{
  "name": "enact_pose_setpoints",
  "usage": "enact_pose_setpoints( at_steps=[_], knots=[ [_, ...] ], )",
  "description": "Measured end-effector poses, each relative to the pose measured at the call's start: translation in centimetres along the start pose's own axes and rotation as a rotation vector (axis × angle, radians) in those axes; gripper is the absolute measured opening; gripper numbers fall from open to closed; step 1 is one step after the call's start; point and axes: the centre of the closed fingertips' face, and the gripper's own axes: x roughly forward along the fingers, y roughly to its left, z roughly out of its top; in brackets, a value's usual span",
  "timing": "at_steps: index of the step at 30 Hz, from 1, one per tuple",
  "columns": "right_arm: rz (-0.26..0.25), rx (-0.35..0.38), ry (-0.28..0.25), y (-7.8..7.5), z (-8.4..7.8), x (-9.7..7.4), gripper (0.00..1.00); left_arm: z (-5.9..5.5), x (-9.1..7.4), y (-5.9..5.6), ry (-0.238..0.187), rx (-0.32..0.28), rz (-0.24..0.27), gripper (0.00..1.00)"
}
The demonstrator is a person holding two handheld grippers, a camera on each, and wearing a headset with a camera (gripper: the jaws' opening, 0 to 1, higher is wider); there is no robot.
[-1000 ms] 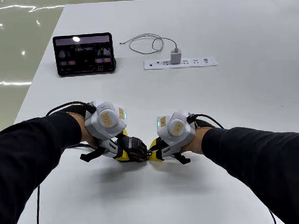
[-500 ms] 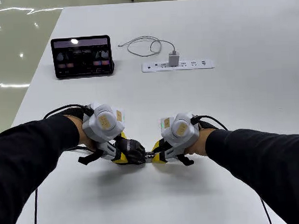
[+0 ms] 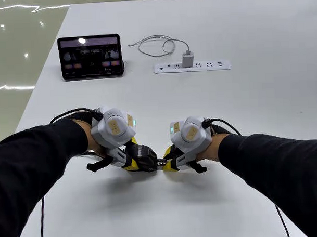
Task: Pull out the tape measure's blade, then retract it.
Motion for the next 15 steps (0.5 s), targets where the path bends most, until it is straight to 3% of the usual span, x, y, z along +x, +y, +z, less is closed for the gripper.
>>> enact_pose_setpoints(
  at_steps=[7, 11, 15],
  knots=[
    [-0.020, -0.008, -0.043, -0.14, 0.54, 0.16, 0.12, -0.05, -0.03, 0.01, 0.003, -0.006, 0.003, 0.29],
    [-0.042, -0.048, -0.043, -0.61, 0.38, -0.09, 0.10, -0.12, -0.10, 0.19, 0.000, -0.018, 0.017, 0.29],
    [-0.040, -0.036, -0.046, -0.49, 0.42, -0.11, 0.10, -0.12, -0.11, 0.14, 0.001, -0.013, 0.027, 0.29]
  ],
)
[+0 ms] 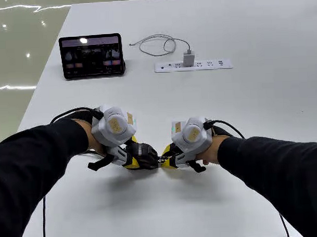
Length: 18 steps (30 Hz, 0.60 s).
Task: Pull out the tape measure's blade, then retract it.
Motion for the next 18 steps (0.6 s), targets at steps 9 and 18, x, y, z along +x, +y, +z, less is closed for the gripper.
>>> enact_pose_setpoints(
  at_steps=[9, 18],
  knots=[
    [-0.006, 0.011, 0.007, -0.2, -0.7, -0.6, 0.09, 0.0, 0.0, 0.1, -0.005, -0.018, 0.004, 0.29],
    [-0.004, 0.020, 0.005, -0.1, -1.2, -1.2, 0.09, 0.0, 0.1, 0.0, -0.010, -0.024, 0.004, 0.29]
  ],
)
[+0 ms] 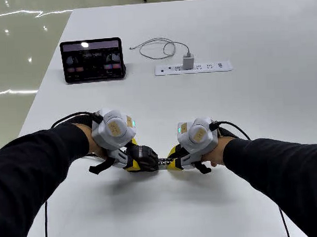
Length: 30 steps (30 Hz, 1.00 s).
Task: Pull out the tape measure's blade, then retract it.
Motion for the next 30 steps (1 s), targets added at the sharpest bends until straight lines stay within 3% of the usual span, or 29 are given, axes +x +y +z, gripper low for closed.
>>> enact_pose_setpoints(
  at_steps=[30],
  knots=[
    [-0.003, 0.022, 0.009, -0.2, -1.8, -1.6, 0.09, 0.1, 0.0, -0.1, 0.003, -0.007, 0.006, 0.29]
  ],
)
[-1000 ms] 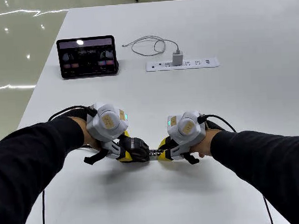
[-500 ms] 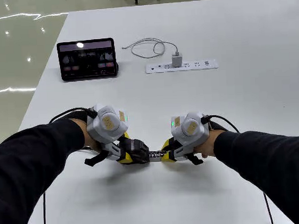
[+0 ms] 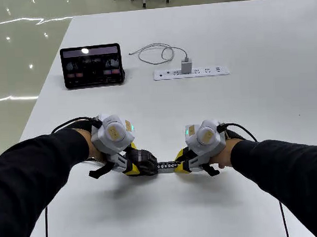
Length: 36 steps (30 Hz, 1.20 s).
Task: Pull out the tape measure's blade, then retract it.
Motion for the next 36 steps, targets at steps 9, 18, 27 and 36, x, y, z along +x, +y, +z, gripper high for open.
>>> enact_pose_setpoints(
  at_steps=[9, 18, 27, 36],
  knots=[
    [-0.004, 0.001, 0.002, -0.1, -0.5, -0.5, 0.09, 0.0, 0.0, 0.0, 0.002, 0.003, 0.001, 0.29],
    [-0.012, -0.004, 0.013, -0.1, -0.9, -0.9, 0.09, 0.0, 0.0, -0.1, 0.000, -0.001, 0.002, 0.29],
    [-0.014, 0.001, 0.025, -0.3, -1.8, -1.6, 0.09, 0.0, 0.0, -0.1, -0.003, -0.004, 0.006, 0.29],
    [-0.017, 0.005, 0.035, -0.4, -2.4, -2.3, 0.09, 0.0, 0.0, -0.1, -0.007, -0.006, 0.012, 0.29]
  ],
)
